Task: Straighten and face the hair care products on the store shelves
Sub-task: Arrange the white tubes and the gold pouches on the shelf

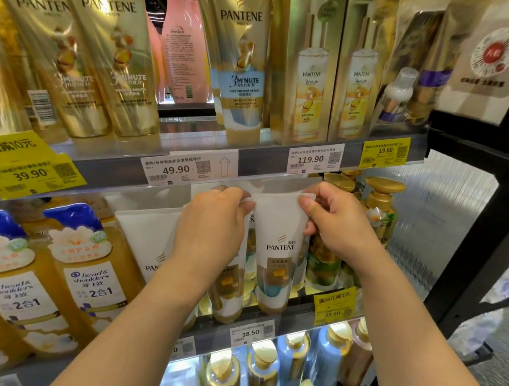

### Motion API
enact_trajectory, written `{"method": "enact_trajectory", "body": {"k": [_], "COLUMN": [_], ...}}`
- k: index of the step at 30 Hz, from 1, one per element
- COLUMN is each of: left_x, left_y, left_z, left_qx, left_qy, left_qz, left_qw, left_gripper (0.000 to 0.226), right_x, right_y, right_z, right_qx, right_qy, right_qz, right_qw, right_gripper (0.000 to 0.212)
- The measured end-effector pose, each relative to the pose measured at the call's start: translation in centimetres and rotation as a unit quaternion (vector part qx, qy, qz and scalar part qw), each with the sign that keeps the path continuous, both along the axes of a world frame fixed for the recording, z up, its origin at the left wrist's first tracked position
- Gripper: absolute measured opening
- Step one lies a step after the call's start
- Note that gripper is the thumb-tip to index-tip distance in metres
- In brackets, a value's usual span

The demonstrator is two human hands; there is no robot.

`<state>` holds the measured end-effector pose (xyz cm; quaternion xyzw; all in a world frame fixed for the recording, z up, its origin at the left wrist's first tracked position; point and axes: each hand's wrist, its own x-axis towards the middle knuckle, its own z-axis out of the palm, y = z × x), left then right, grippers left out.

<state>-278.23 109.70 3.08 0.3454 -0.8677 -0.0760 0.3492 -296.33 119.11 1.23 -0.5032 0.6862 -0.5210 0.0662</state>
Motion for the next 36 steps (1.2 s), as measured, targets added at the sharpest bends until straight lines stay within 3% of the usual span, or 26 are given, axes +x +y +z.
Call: {"method": "enact_trajectory", "body": {"k": [10,20,27,31,36], "left_x": [-0.5,2.3,4.7,5.9,8.1], "left_y": [-0.1,0.3,0.8,1.1,1.3], "left_z": [-0.1,0.2,0.9,1.4,2.8], "left_qx": [-0.009,-0.023,-0.043,-0.078,-0.118], "left_qy": [0.007,-0.041,-0.004,0.034,0.115], "left_qz": [0.033,0.071,0.049,0.034,0.028], "left_qw": [0.999,0.996,0.998,0.996,0.986], "left_gripper": [0.021,0.039,0.041,0.029,0.021], "right_x": [-0.7,0.0,0.8,1.7,4.2], "right_y": [0.2,0.0,0.1,0.4,1.2], "right_z": [-0.1,0.1,0.3,1.1,3.5], "right_qx": [0.011,0.050,0.046,-0.009,-0.169], "right_qy": [0.006,0.010,0.003,0.073,0.097], "right_qz": [0.036,0.044,0.003,-0.112,-0.204], "right_qw": [0.999,0.998,0.999,0.991,0.959], "right_gripper": [0.020,0.021,0.022,0.018,0.011]}}
